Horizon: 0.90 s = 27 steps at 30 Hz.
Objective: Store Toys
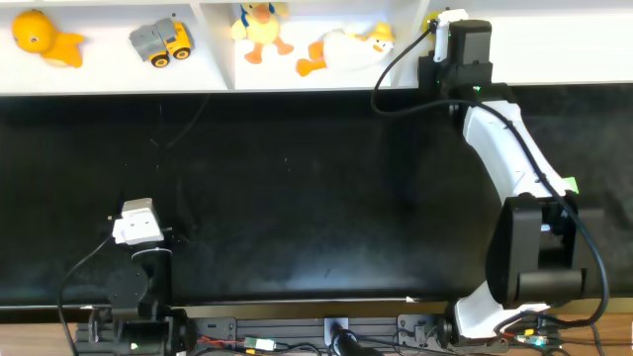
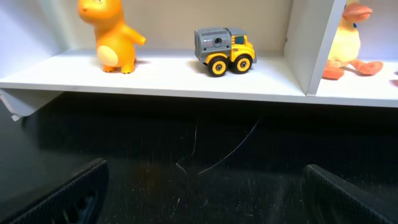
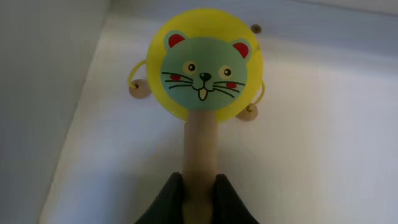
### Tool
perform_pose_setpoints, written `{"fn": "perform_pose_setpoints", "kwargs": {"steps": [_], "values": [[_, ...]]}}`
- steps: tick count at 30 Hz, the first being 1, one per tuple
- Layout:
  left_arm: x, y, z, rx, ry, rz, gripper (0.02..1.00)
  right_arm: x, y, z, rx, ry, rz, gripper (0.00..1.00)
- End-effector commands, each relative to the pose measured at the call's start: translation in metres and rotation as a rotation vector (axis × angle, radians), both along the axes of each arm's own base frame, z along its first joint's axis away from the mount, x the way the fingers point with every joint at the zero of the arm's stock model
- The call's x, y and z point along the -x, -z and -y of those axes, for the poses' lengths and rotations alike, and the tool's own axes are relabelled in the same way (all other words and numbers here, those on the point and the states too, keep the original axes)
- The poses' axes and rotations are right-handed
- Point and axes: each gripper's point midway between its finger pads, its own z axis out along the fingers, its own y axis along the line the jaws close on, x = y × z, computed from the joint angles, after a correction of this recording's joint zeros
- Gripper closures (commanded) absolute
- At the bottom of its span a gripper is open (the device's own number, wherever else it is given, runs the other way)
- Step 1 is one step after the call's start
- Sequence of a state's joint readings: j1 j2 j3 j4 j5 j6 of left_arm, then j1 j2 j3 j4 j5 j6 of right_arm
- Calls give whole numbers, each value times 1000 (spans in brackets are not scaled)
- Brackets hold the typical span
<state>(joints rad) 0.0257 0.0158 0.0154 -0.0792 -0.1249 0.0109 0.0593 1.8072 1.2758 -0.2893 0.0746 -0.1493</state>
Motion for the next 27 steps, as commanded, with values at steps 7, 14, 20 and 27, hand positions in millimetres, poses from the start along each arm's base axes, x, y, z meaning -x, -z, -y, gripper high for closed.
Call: {"fn": "perform_pose_setpoints", "kwargs": {"steps": [7, 14, 20, 27], "values": [[0, -1, 0, -20, -1, 8, 20, -2, -3, 0, -13, 9, -15, 915], [0, -1, 0, -20, -1, 8, 20, 1, 4, 0, -15, 13, -39, 915], [0, -1, 0, -20, -1, 8, 20, 1, 4, 0, -17, 14, -39, 842], [0, -1, 0, -20, -1, 8, 23, 1, 4, 0, -17, 14, -39, 744]]}}
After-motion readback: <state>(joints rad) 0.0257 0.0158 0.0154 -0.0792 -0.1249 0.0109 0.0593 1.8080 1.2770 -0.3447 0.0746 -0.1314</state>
